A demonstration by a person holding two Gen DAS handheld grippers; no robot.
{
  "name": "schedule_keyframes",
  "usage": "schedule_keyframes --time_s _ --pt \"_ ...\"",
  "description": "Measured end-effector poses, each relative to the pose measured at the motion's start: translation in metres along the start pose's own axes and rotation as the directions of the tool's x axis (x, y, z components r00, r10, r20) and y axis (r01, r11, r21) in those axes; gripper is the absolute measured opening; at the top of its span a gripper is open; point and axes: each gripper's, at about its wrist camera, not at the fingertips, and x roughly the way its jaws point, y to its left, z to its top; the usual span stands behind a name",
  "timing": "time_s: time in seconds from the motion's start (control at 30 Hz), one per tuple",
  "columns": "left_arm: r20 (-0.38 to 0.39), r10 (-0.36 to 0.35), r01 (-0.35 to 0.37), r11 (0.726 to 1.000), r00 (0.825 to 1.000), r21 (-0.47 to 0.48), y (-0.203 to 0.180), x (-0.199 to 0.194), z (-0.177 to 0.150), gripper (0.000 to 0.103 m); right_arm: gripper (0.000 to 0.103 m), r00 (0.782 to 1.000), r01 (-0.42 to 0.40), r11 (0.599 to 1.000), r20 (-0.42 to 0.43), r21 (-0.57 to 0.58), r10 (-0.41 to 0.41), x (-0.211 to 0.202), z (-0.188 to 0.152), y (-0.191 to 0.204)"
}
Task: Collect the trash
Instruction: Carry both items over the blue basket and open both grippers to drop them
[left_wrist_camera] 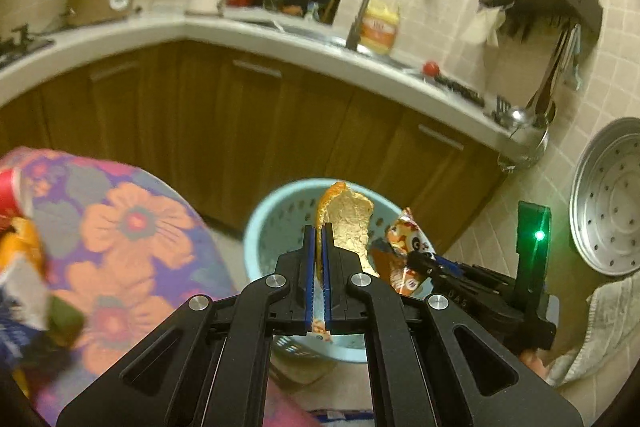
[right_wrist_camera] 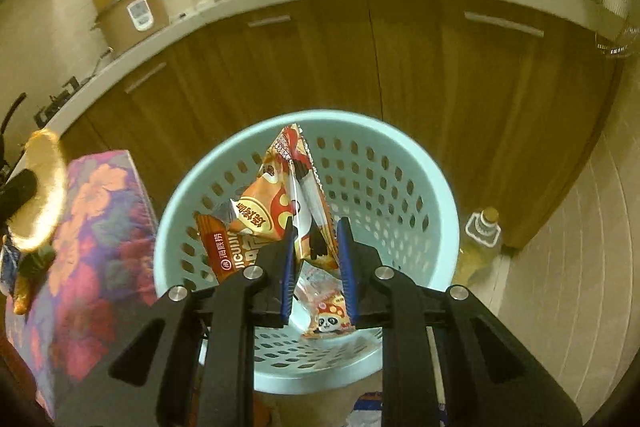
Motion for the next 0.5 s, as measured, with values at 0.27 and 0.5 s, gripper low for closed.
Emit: schedule_keyframes --time_s 0.27,0.5 --pt "-0.045 -0.043 0.042 0.999 0.998 -0.004 -0.002 0.027 -0.006 0.036 0.066 1.000 0.019 1.000 -0.019 0.014 -0.019 0.004 -0.004 -0.004" --pt "0.015 -0.060 0.060 0.998 0.998 -0.020 0.007 -0.014 -0.003 0.050 0.066 1.000 -0.002 1.000 0.026 0.000 0.002 -0.015 -0.005 0.007"
